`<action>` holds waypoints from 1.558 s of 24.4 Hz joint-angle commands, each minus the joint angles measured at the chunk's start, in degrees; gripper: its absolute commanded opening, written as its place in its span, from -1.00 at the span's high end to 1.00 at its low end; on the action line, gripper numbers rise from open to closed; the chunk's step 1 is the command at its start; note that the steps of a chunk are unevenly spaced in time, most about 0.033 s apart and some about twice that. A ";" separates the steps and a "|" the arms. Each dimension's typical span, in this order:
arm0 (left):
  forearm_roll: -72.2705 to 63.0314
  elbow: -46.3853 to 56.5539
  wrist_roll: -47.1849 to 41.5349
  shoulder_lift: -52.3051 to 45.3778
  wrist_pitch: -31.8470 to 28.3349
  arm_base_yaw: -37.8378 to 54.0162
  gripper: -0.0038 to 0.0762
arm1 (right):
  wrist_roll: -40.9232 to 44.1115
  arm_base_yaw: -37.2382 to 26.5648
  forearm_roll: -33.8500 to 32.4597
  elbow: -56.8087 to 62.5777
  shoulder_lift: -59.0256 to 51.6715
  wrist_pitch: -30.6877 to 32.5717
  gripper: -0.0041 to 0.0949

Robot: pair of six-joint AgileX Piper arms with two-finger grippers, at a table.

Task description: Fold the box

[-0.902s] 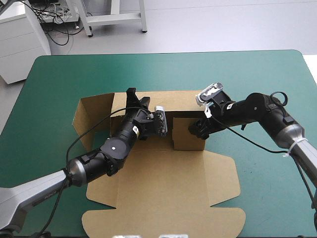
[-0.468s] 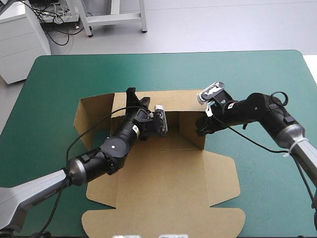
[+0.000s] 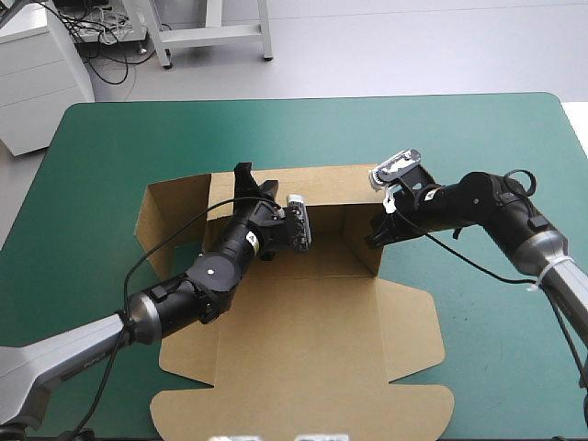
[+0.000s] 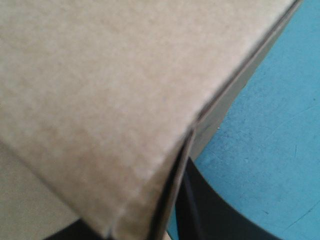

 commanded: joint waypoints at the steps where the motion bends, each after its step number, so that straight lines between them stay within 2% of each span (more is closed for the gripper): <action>1: -3.12 -0.43 -1.69 -2.44 -3.12 -1.87 0.47 | 2.45 0.25 3.13 -1.40 -1.93 0.19 0.96; 6: -4.71 -2.40 -2.14 -5.51 -2.66 -4.39 -0.18 | 9.11 0.25 -1.84 -1.40 -1.93 -0.90 0.96; 7: -5.20 -3.56 -2.14 -6.54 -2.32 -5.15 -0.23 | 9.94 0.25 -2.65 -1.40 -1.93 -1.29 0.96; 11: -7.41 -6.01 -1.03 -8.94 -1.89 -9.18 -0.23 | 14.72 0.25 -6.35 -1.40 -1.93 -3.08 0.96; 13: -14.83 -7.25 6.11 -9.58 -0.33 -12.69 -0.23 | 15.17 0.25 -6.86 -1.40 -1.93 -3.72 0.96; 15: -24.79 -8.97 17.09 -9.71 5.13 -16.77 -0.28 | 15.89 0.25 -7.24 -1.40 -1.93 -4.51 0.96; 17: -32.25 -10.62 23.79 -9.71 9.48 -19.18 -0.29 | 15.89 0.25 -7.34 -1.40 -1.93 -4.75 0.96; 22: -48.12 -18.01 34.29 -9.80 14.44 -21.53 -0.28 | 17.16 0.25 -9.46 -1.40 -1.93 -4.83 0.96; 25: -52.17 -22.31 39.06 -9.80 16.51 -21.53 -0.10 | 17.16 0.25 -9.88 -1.40 -1.93 -4.61 0.96; 26: -52.55 -23.98 39.19 -9.80 18.27 -21.53 0.13 | 17.16 0.25 -9.88 -1.40 -1.93 -4.61 0.96; 27: -52.55 -26.08 39.32 -9.69 20.25 -21.33 0.47 | 17.16 0.14 -9.88 -1.40 -1.93 -4.61 0.96; 29: -52.85 -27.97 40.25 -9.69 22.42 -20.27 0.92 | 17.16 0.14 -10.19 -1.40 -1.93 -4.61 0.96; 30: -53.31 -28.71 41.03 -9.69 22.88 -19.62 0.97 | 17.16 0.14 -10.17 -1.40 -1.93 -4.73 0.96; 34: -59.00 -31.88 41.25 -9.69 23.74 -13.33 0.92 | 17.16 0.14 -10.35 -1.40 -1.93 -4.73 0.96; 38: -67.92 -33.52 43.02 -9.80 24.62 -2.56 0.92 | 17.16 0.14 -10.35 -1.51 -1.93 -4.60 0.96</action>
